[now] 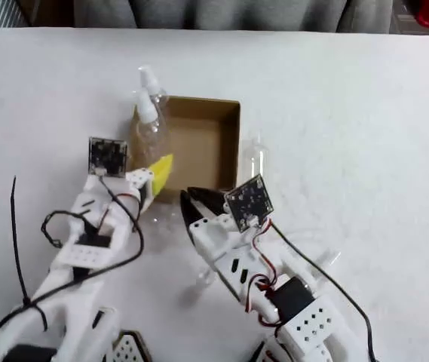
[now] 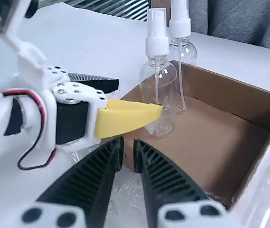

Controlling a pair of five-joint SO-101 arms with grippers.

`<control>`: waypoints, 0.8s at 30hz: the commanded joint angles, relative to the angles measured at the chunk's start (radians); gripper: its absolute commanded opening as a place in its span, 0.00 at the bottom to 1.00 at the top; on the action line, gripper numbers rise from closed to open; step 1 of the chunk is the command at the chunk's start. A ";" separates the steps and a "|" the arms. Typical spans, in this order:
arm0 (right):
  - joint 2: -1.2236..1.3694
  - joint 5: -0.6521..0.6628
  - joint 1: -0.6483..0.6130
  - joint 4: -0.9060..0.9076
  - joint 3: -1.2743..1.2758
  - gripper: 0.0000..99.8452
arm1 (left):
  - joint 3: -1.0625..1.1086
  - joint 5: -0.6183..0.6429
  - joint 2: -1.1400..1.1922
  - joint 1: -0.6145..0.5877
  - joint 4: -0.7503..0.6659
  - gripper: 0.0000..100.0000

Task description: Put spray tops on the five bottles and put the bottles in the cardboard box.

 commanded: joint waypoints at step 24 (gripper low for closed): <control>-0.002 0.002 0.016 0.005 -0.037 0.02 | -0.161 -0.021 -0.437 -0.028 0.634 0.02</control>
